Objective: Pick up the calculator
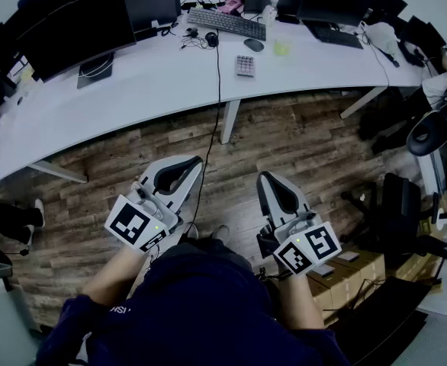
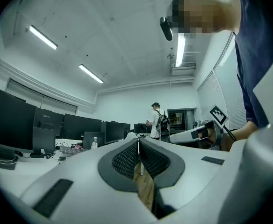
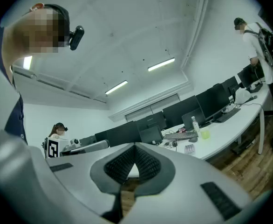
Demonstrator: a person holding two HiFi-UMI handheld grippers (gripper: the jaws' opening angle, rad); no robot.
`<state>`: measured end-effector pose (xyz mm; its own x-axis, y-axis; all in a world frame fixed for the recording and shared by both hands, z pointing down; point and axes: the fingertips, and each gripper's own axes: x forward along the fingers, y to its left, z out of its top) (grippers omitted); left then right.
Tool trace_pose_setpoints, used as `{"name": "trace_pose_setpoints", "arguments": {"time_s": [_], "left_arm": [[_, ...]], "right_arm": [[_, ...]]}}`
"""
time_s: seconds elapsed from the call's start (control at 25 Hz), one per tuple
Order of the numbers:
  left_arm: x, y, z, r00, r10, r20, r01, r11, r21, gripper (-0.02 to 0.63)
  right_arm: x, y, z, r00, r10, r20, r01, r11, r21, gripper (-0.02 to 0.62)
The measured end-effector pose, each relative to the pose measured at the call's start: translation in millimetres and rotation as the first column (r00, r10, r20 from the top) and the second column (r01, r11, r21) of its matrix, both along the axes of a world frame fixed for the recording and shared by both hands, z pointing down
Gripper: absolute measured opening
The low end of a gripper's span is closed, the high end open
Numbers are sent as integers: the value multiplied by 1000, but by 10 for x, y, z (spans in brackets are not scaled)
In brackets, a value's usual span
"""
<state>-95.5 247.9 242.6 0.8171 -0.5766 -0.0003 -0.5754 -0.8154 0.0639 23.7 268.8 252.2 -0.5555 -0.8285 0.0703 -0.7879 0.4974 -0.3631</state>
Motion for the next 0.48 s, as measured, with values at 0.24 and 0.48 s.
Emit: {"name": "trace_pose_setpoints", "arguments": {"time_s": [0.24, 0.48], "left_arm": [[-11, 19, 5, 1000, -5, 2, 5, 1000, -3, 35], [-27, 59, 13, 1000, -5, 2, 5, 1000, -5, 35]], "right_arm": [[-7, 1, 10, 1000, 5, 2, -5, 1000, 0, 3], [-55, 24, 12, 1000, -1, 3, 1, 1000, 0, 5]]}}
